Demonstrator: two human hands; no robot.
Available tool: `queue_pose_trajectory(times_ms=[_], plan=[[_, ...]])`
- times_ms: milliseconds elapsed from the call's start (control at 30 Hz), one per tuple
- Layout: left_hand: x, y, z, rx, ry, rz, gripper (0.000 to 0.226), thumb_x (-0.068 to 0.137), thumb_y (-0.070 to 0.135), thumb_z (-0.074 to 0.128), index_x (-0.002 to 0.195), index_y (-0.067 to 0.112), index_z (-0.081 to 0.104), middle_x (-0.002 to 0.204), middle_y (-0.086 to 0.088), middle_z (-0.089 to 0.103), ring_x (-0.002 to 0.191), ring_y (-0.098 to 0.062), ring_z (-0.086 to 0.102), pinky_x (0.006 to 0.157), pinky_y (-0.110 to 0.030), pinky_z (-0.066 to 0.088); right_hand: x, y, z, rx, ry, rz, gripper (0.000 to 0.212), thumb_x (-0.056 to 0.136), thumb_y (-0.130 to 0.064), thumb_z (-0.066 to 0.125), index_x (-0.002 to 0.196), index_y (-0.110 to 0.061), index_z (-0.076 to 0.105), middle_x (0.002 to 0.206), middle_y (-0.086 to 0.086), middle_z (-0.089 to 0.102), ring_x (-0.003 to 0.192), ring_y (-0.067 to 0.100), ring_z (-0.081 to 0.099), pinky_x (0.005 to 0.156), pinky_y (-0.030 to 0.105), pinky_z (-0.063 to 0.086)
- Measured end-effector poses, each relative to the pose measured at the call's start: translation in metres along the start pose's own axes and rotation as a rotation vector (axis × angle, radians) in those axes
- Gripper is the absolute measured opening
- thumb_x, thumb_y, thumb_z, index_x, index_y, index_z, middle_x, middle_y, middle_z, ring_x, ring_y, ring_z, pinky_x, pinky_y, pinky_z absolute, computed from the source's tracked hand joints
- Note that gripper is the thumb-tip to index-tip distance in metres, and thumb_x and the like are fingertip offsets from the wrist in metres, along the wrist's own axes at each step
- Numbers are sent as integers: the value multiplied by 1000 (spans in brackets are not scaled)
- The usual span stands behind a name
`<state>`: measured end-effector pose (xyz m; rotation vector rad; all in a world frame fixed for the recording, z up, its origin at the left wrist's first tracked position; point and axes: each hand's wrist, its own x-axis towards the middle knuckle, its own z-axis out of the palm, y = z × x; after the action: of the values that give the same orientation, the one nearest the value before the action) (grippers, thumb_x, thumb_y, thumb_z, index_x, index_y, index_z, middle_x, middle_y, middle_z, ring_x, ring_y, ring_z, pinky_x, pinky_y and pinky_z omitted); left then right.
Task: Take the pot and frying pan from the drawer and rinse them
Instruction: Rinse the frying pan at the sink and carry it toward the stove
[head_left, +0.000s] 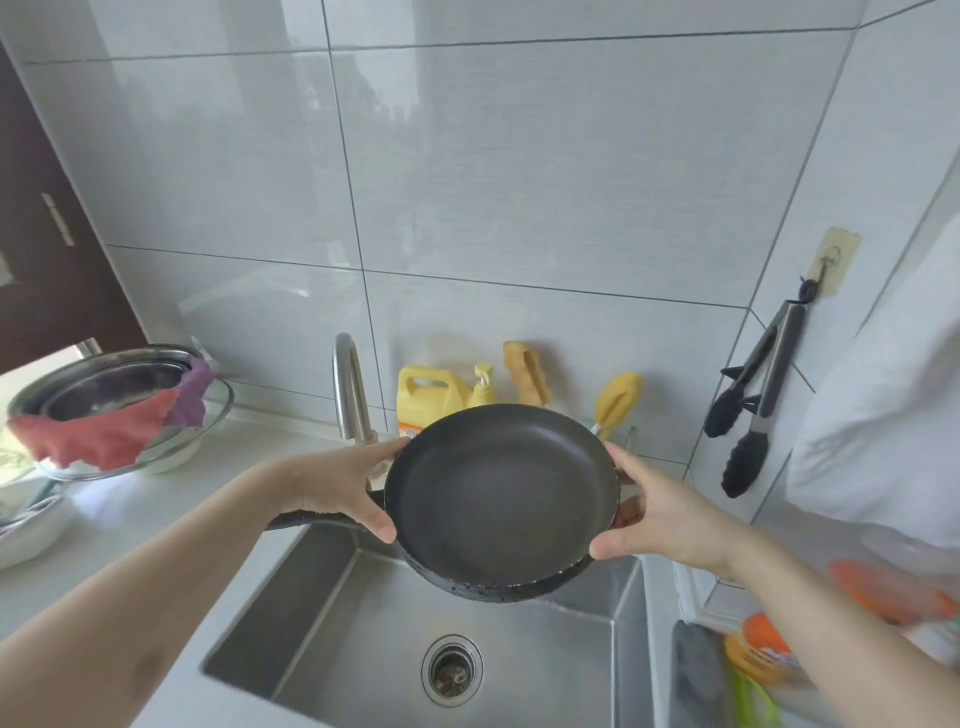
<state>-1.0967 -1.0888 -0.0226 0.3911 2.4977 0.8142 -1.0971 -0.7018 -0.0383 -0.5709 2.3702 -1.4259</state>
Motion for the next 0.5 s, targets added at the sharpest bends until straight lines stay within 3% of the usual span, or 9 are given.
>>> queue_pose_trajectory(times_ms=[67, 167, 267, 367, 433, 500], plan=[[0, 4, 4, -18, -4, -9, 112, 56, 43, 92, 139, 66, 21, 143, 35, 39, 115, -1, 57, 113, -42, 36, -6, 2, -1, 5, 4, -6, 100, 53, -31, 95, 116, -80, 35, 121, -25, 61, 94, 14, 70, 89, 29, 54], [2, 16, 5, 23, -31, 13, 111, 55, 47, 91, 135, 72, 19, 140, 39, 39, 109, 9, 57, 112, -39, 38, -22, 3, -2, 30, 6, -4, 100, 55, -29, 95, 124, -73, 38, 119, -24, 63, 86, 7, 71, 82, 23, 53], [10, 32, 1, 49, -64, 56, 106, 58, 39, 88, 138, 66, 23, 135, 37, 47, 115, 10, 53, 110, -37, 39, -43, 5, -2, 46, 72, 29, 103, 57, -22, 93, 132, -66, 38, 115, -23, 63, 76, 13, 71, 75, 20, 54], [24, 55, -6, 71, -145, 147, 98, 64, 31, 87, 134, 66, 28, 130, 36, 51, 95, 19, 57, 88, -20, 44, -70, 5, -2, 85, 169, 81, 101, 57, -20, 92, 132, -64, 41, 115, -21, 61, 78, 16, 71, 77, 27, 56], [36, 71, -9, 95, -208, 209, 98, 66, 28, 86, 137, 64, 28, 126, 32, 56, 85, 14, 60, 77, -13, 44, -92, 3, 1, 110, 248, 123, 103, 56, -18, 92, 136, -58, 40, 115, -16, 63, 76, 15, 70, 73, 32, 58], [49, 86, -9, 110, -253, 237, 101, 66, 27, 87, 136, 67, 26, 115, 30, 63, 76, 1, 62, 71, -15, 47, -116, 1, 5, 158, 323, 160, 106, 59, -8, 90, 142, -49, 38, 107, -6, 65, 65, 12, 66, 58, 20, 53]])
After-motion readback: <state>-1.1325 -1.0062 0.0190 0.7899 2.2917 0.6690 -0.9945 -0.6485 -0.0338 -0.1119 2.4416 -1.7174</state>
